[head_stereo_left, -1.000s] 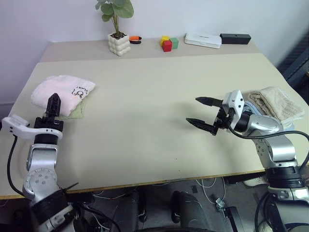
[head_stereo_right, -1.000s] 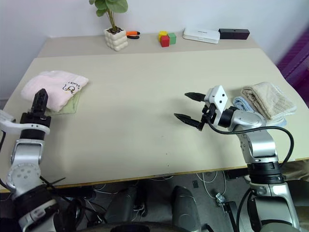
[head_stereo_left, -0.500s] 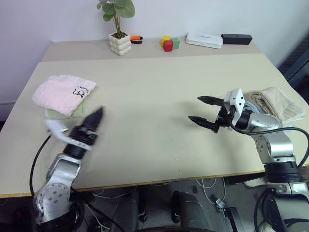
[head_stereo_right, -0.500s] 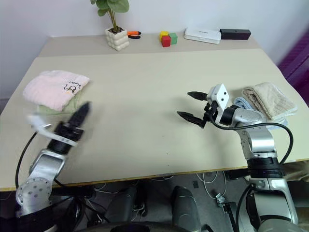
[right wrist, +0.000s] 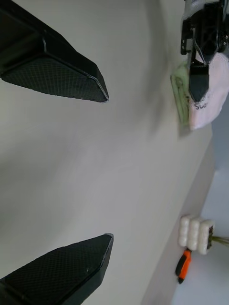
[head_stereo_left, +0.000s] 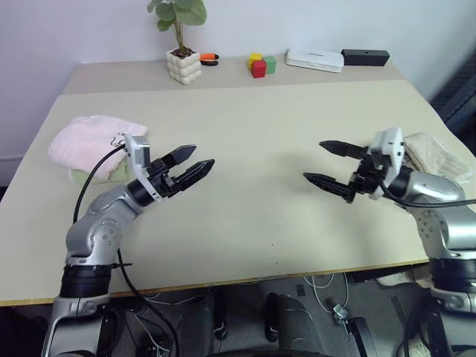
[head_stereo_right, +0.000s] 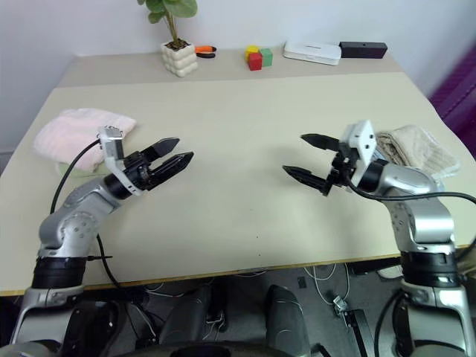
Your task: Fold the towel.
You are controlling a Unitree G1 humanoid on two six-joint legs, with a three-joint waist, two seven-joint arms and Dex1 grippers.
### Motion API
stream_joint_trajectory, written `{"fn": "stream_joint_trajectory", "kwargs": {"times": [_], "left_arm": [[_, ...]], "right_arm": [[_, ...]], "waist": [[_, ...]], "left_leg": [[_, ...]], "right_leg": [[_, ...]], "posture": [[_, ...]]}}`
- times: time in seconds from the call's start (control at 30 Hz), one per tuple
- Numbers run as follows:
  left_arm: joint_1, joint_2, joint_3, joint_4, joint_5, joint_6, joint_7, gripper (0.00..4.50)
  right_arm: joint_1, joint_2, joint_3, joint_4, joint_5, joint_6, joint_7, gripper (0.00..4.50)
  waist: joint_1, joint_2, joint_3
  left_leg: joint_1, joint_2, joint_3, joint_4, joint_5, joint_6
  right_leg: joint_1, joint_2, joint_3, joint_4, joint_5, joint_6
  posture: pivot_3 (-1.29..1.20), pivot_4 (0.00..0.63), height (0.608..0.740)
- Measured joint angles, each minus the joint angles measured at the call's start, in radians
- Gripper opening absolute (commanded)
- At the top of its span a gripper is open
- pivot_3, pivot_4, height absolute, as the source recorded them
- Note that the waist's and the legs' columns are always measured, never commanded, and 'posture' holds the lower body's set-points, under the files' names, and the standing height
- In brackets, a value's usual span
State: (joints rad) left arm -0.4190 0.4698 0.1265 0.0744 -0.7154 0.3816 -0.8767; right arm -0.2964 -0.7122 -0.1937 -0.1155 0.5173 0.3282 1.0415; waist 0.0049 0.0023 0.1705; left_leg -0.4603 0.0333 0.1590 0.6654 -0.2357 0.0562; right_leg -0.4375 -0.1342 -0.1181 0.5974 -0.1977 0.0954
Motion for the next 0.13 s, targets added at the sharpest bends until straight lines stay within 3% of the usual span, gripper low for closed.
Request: {"fn": "stream_joint_trajectory", "kwargs": {"times": [0.13], "left_arm": [[-0.023,-0.012,0.0,0.044,0.047,-0.034,-0.029,4.44]], "right_arm": [[-0.002,0.0,0.001,-0.04,0.011,0.026,-0.022,4.5]], "waist": [[-0.001,0.0,0.0]], "left_leg": [[0.0,0.0,0.0,0.0,0.0,0.0]], "right_leg": [[0.0,0.0,0.0,0.0,0.0,0.0]], "posture": [[0.0,0.15,0.74]]}}
